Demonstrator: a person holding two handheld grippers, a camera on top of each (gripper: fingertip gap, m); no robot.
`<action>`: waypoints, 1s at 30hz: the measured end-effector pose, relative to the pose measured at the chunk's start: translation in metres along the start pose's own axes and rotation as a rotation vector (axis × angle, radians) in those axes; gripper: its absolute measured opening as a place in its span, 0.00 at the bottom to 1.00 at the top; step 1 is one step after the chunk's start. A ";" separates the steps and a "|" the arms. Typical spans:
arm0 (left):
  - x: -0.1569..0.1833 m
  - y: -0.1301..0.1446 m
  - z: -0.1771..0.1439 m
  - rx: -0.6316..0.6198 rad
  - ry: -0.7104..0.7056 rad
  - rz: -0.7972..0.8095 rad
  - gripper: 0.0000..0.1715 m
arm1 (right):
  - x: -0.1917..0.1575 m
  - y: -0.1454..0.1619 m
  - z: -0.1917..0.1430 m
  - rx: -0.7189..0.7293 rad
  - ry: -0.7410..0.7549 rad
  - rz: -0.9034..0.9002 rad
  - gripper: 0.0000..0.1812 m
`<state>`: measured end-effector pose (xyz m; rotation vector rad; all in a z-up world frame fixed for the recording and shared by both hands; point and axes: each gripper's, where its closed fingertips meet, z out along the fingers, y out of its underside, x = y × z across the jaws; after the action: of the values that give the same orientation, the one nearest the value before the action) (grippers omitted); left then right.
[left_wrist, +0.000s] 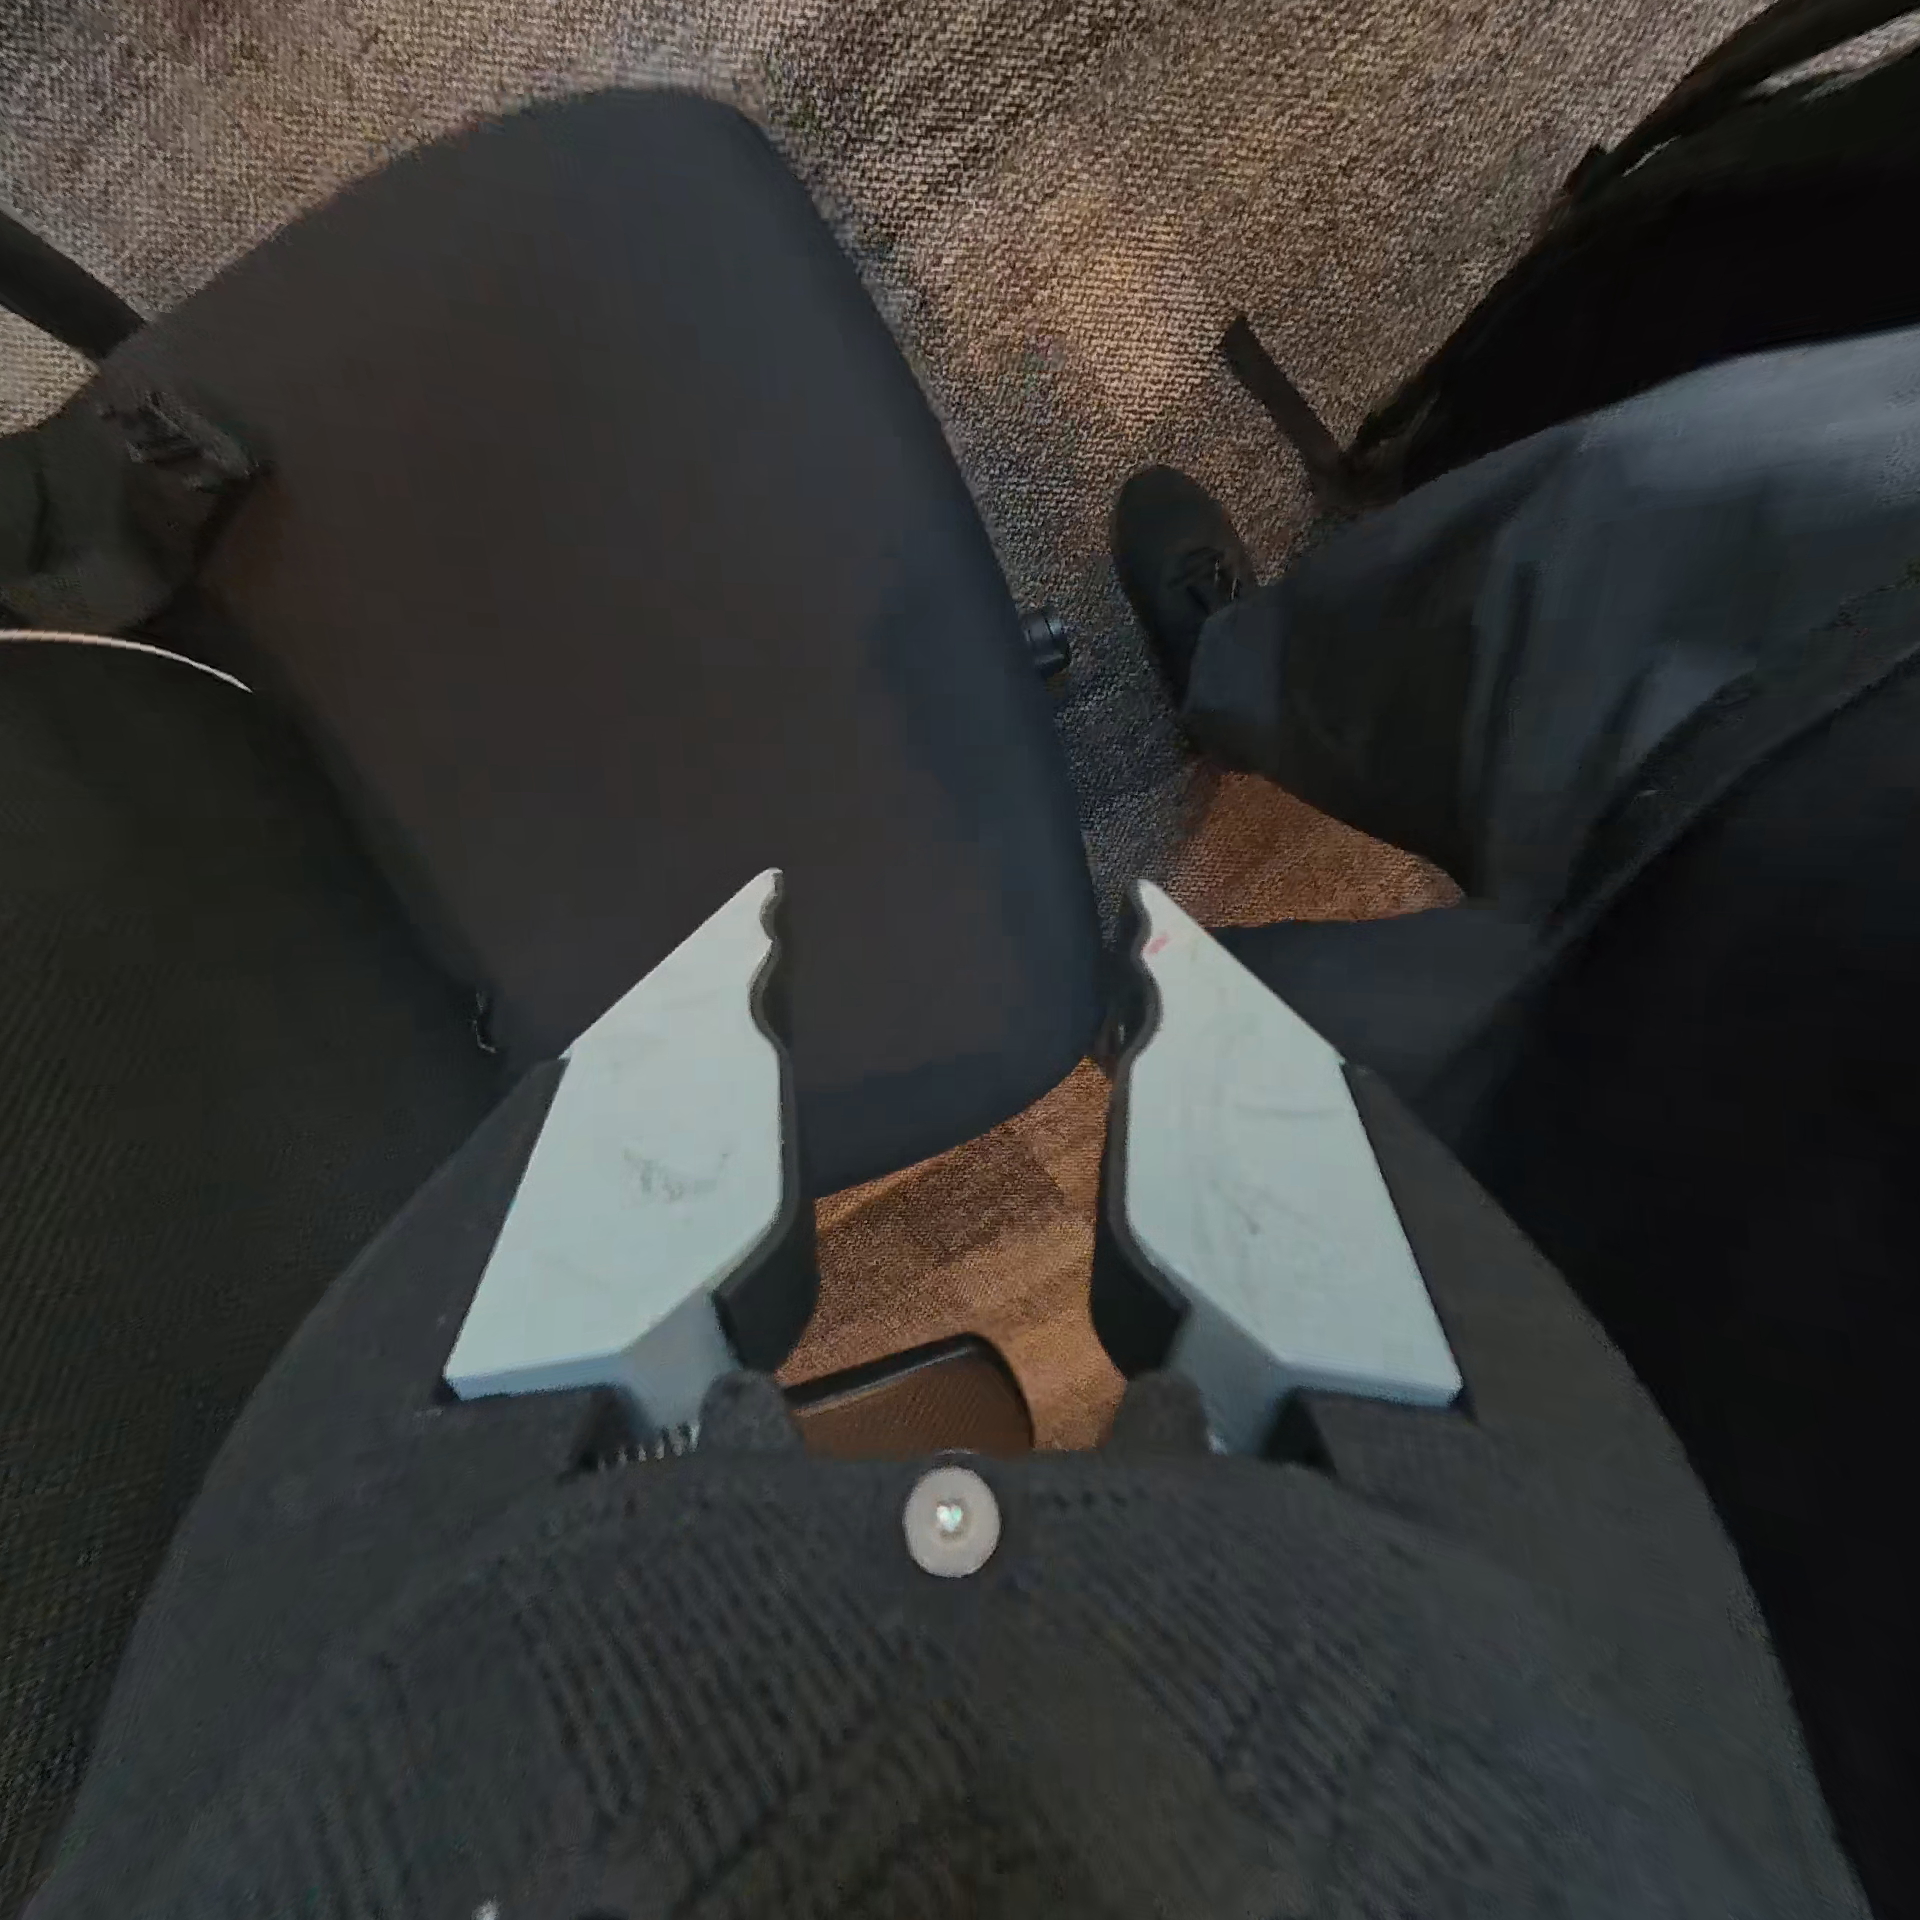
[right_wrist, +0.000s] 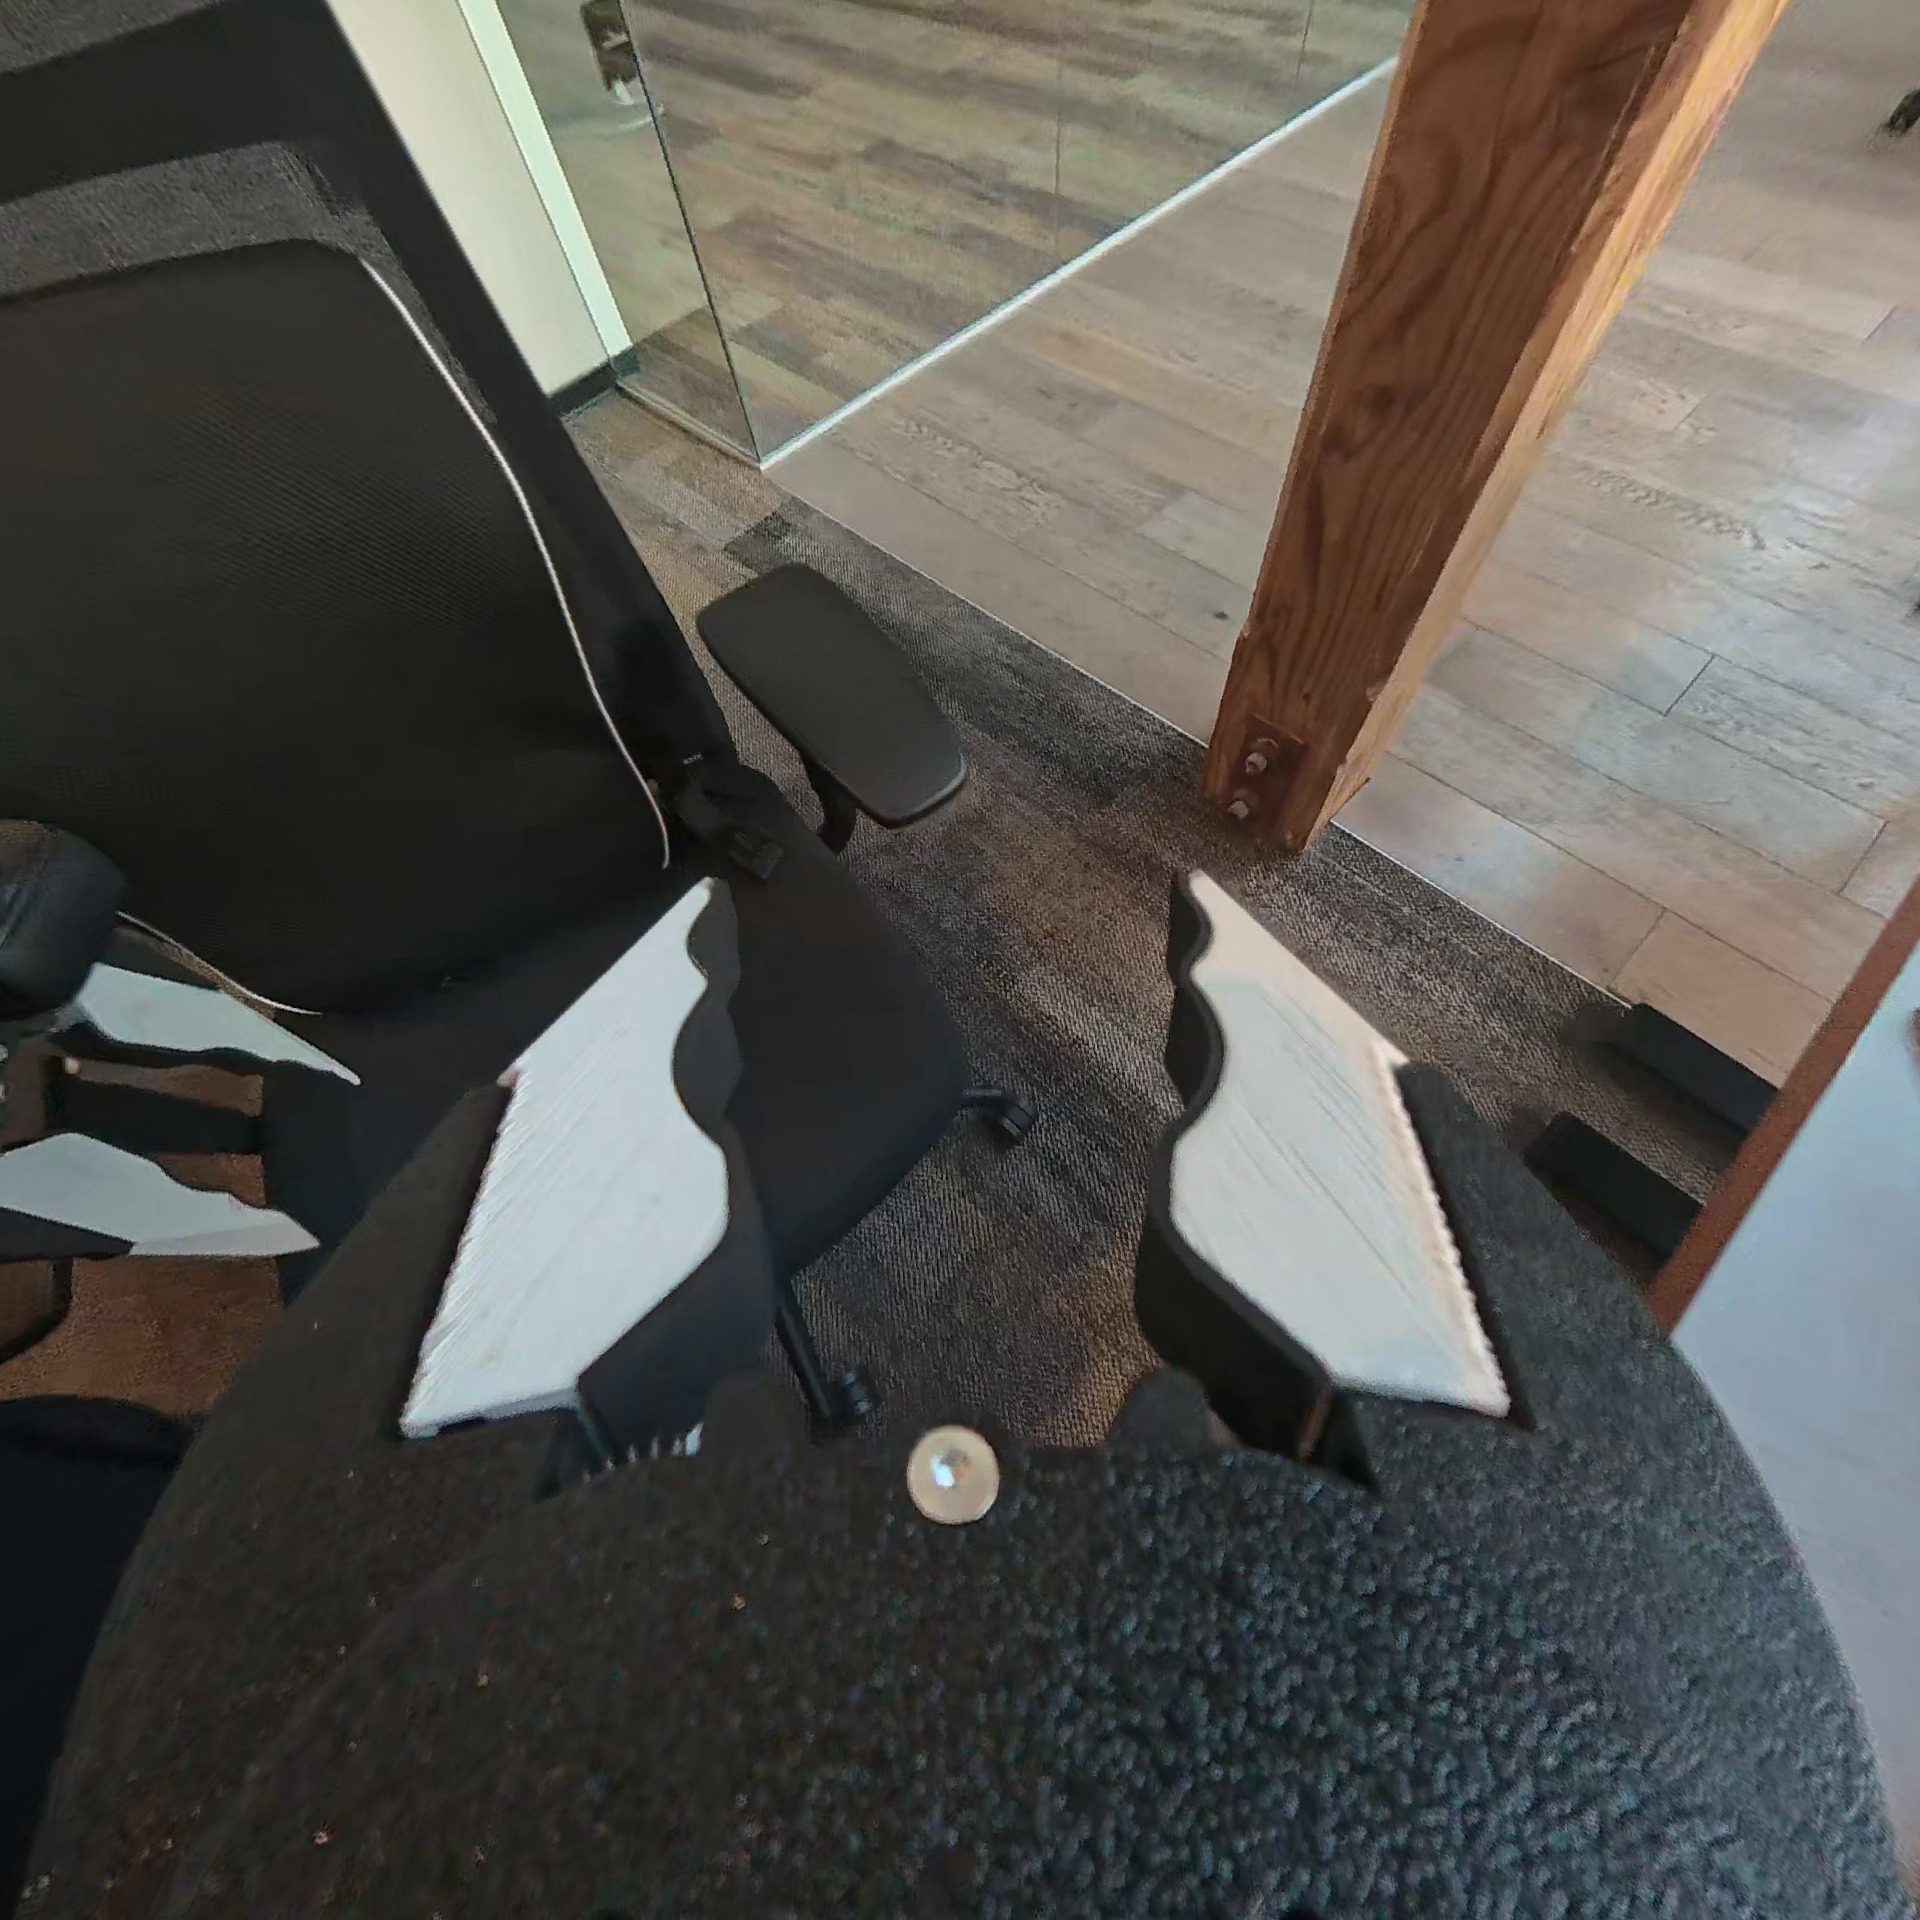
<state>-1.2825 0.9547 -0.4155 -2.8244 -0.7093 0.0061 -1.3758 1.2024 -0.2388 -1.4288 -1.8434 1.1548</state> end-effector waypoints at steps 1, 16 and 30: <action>0.004 -0.010 -0.001 0.004 0.002 -0.006 0.34 | 0.010 0.002 -0.003 -0.002 0.000 0.002 0.44; 0.055 -0.085 0.028 -0.071 0.152 0.588 0.33 | -0.008 0.104 -0.156 0.038 0.408 0.319 0.32; 0.153 -0.056 0.024 0.030 0.343 0.867 0.33 | -0.146 0.251 -0.254 -0.060 0.690 0.751 0.23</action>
<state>-1.1750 1.0793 -0.4181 -2.7512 0.5885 -0.3043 -1.0012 1.1591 -0.3178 -2.2846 -0.8797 0.7332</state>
